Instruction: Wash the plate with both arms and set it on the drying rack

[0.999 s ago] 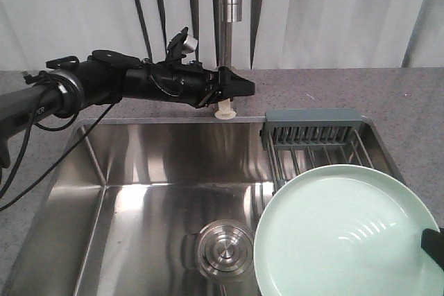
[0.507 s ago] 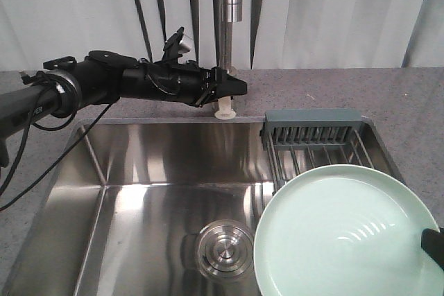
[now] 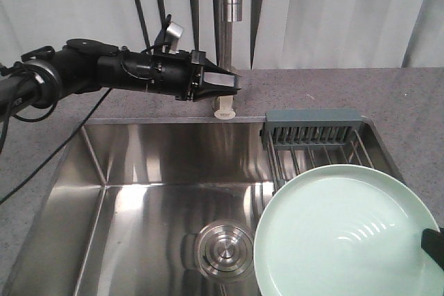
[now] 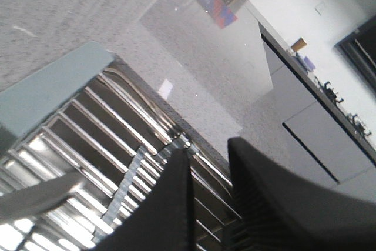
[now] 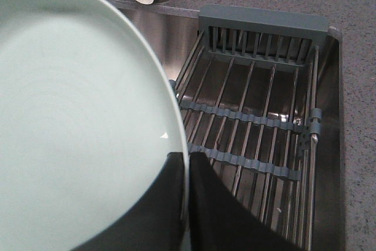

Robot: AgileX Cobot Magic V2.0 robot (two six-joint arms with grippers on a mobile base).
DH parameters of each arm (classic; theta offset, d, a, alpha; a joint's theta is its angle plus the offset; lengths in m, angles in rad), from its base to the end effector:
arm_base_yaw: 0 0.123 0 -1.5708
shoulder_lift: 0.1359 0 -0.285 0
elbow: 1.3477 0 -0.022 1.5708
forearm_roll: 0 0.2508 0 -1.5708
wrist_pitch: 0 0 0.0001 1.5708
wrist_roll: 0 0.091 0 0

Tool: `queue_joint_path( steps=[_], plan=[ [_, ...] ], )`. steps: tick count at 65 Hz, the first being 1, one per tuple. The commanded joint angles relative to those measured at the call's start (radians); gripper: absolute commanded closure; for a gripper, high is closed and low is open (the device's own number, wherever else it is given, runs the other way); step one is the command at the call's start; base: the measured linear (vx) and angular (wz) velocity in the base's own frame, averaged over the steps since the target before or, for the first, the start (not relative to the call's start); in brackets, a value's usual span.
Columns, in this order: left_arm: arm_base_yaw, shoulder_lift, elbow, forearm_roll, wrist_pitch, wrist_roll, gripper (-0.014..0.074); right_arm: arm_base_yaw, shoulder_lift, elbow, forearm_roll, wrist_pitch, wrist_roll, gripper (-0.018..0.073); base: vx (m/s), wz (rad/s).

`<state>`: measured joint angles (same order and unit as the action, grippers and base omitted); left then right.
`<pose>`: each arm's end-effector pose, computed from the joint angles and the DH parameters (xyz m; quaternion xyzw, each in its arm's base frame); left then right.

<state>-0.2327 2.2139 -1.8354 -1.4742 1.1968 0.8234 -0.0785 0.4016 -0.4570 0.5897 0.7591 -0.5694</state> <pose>0.4439 -0.1919 0.2575 0.1831 0.7496 -0.5989 0.2142 0.0755 0.0290 0.2841 -0.1140 0.8477 0.1203 0.5039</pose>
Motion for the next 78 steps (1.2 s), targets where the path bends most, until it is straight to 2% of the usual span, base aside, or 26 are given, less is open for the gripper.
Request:
queue_joint_path(
  steps=[1,6,15,29,39,43,49,62,70,78],
  plan=[
    [0.039,-0.074,-0.026,-0.01,0.065,-0.079,0.0505,-0.007,0.004,-0.027,0.035,-0.06,-0.008,0.0561,0.0,0.0],
    [0.067,-0.088,-0.026,0.077,0.065,-0.148,0.0547,-0.007,0.004,-0.027,0.035,-0.06,-0.008,0.0561,0.0,0.0],
    [0.115,-0.142,-0.026,0.28,0.065,-0.227,0.0605,-0.007,0.004,-0.027,0.035,-0.06,-0.008,0.0561,0.0,0.0],
    [0.186,-0.283,-0.022,0.61,0.064,-0.356,0.0604,-0.007,0.004,-0.027,0.035,-0.06,-0.008,0.0561,0.0,0.0],
    [0.204,-0.415,-0.022,0.868,0.064,-0.435,0.0604,-0.007,0.004,-0.027,0.035,-0.06,-0.008,0.0561,0.0,0.0],
    [0.206,-0.472,-0.022,0.928,0.064,-0.452,0.0604,-0.007,0.004,-0.027,0.035,-0.06,-0.008,0.0561,0.0,0.0],
    [0.206,-0.557,-0.022,0.977,0.064,-0.459,0.0604,-0.007,0.004,-0.027,0.035,-0.06,-0.008,0.0561,0.0,0.0],
    [0.206,-0.757,0.04,0.978,0.046,-0.459,0.0604,-0.007,0.004,-0.027,0.035,-0.06,-0.008,0.0561,0.0,0.0],
    [0.206,-0.91,0.182,0.978,-0.009,-0.448,0.0604,-0.007,0.004,-0.027,0.035,-0.06,-0.008,0.0561,0.0,0.0],
    [0.206,-1.097,0.399,0.979,-0.106,-0.428,0.0604,-0.007,0.004,-0.027,0.035,-0.061,-0.008,0.0561,0.0,0.0]
  ],
)
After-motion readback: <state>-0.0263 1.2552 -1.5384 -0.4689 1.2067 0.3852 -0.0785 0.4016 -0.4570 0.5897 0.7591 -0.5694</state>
